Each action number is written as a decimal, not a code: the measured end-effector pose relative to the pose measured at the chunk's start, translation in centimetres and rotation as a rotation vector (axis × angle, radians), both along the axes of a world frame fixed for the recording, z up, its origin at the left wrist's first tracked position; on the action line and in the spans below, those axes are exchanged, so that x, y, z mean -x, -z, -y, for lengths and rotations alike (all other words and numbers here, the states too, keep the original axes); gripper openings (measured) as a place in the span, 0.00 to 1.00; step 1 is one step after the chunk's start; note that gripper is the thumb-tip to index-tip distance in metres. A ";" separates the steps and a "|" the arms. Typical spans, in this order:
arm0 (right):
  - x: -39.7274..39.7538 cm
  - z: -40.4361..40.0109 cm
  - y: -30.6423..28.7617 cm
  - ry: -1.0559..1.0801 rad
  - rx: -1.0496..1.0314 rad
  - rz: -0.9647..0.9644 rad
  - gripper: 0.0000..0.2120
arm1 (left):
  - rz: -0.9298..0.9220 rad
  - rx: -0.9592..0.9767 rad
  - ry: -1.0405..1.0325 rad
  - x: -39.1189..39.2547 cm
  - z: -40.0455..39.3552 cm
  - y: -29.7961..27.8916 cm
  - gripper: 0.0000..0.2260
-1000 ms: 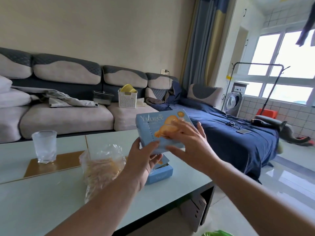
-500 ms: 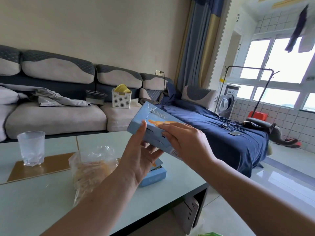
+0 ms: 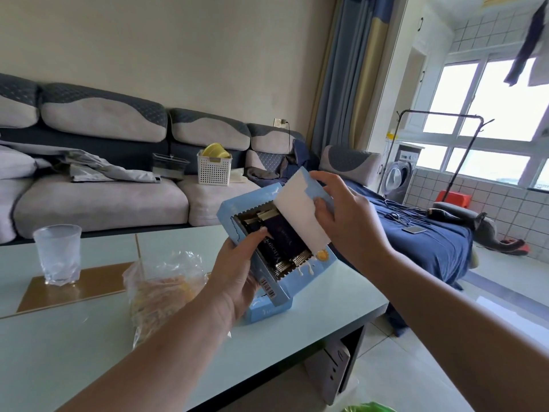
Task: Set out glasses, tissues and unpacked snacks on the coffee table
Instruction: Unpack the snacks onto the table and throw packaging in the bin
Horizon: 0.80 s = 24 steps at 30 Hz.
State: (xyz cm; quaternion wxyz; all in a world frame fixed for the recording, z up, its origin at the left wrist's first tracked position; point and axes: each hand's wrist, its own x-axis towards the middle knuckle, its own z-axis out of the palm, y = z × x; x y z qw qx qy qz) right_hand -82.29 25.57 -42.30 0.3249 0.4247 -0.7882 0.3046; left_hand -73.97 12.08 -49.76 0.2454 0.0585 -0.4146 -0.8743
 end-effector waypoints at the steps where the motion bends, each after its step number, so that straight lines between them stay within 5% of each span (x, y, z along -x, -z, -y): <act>1: 0.1 -0.1 0.1 0.028 -0.046 0.007 0.22 | 0.017 -0.006 0.002 0.1 0.1 0.1 0.12; 6: 1.2 -0.3 0.4 0.043 -0.041 0.472 0.35 | 0.092 -0.038 0.030 0.2 0.9 0.6 0.17; 9: 1.6 -0.6 0.7 -0.158 0.128 1.030 0.24 | 0.138 -0.022 0.067 0.2 1.5 0.6 0.18; 11: 2.0 -1.0 1.2 -0.267 0.188 1.213 0.21 | 0.158 0.042 0.097 0.2 1.9 0.5 0.19; 16: 2.2 -1.9 2.9 -0.512 0.226 1.490 0.25 | 0.163 0.141 0.209 0.2 2.3 0.0 0.12; 20: 2.3 -1.6 4.5 -0.509 0.442 1.451 0.16 | 0.177 0.250 0.210 1.0 2.2 -0.1 0.10; 24: 2.1 -1.6 7.7 -0.451 0.687 1.481 0.14 | 0.259 0.302 0.021 2.5 2.1 1.6 0.19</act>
